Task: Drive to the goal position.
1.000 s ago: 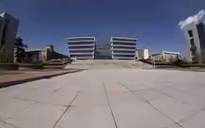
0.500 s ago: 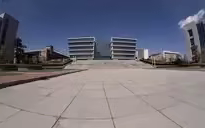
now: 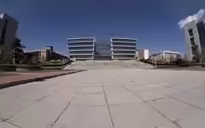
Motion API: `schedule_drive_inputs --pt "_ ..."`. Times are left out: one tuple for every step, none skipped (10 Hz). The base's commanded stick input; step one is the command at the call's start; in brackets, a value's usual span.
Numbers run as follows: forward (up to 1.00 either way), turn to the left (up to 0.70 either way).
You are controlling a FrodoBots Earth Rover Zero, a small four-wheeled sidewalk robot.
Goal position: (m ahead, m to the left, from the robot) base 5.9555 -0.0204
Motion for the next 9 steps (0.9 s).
schedule_drive_inputs --pt "0.7 0.01" --pt "0.7 0.01" --pt "0.7 0.01" --pt "0.7 0.01" --pt "0.7 0.01" --pt "0.7 0.01" --pt "0.7 0.01" --pt "0.7 0.01" --pt "0.7 0.01"
